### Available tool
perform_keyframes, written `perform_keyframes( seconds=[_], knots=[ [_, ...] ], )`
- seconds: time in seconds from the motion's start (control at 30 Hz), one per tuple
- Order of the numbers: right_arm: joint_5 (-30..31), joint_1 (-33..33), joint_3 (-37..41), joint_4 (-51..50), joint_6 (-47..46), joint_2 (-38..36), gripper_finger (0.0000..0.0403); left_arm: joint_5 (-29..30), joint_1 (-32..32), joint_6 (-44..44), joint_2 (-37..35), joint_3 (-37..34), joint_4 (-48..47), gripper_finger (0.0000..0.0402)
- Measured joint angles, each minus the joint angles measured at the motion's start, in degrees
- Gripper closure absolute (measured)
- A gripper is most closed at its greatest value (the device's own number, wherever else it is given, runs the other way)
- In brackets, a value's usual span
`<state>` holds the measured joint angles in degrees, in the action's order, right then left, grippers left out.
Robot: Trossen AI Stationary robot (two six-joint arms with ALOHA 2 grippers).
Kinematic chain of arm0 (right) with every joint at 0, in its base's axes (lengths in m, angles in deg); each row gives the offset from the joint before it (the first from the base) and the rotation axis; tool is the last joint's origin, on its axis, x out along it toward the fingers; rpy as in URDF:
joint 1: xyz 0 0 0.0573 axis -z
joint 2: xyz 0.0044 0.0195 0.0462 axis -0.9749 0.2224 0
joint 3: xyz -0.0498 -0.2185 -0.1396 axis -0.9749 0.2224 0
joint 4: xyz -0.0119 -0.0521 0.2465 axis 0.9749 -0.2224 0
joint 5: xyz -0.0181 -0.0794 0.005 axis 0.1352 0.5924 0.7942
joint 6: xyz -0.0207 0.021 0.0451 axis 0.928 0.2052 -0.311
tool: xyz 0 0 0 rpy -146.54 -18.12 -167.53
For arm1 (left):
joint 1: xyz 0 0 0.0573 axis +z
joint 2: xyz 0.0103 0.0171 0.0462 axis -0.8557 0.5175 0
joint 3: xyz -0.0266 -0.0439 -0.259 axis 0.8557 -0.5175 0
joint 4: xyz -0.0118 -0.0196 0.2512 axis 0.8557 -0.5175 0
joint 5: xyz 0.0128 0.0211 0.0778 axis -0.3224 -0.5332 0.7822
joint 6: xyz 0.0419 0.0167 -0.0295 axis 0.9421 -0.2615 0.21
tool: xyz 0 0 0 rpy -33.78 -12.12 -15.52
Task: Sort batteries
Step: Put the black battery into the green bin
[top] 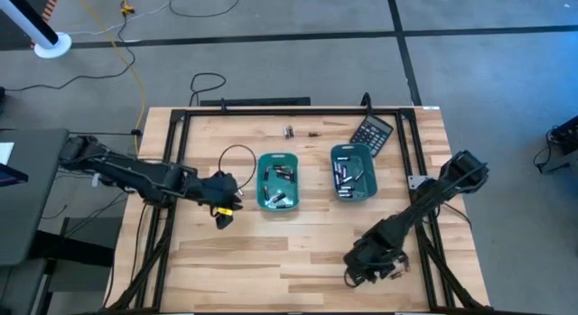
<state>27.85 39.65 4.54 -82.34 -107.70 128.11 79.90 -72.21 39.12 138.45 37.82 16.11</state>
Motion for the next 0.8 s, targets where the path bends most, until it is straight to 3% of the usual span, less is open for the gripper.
perform_keyframes(
  seconds=[0.37,0.53,0.8],
  knots=[
    [-3.7,3.8,-6.9,-16.2,24.8,11.2,0.0242,2.0,-5.9,-5.1,0.0,-1.4,1.3,0.0304],
    [-7.0,3.7,-9.4,-18.8,36.5,15.5,0.0242,2.0,-7.1,-6.1,0.0,-1.4,1.3,0.0304],
    [-7.2,2.3,-14.2,-25.7,47.1,19.3,0.0242,4.0,-7.7,-8.7,0.0,-1.4,1.3,0.0304]
  ],
)
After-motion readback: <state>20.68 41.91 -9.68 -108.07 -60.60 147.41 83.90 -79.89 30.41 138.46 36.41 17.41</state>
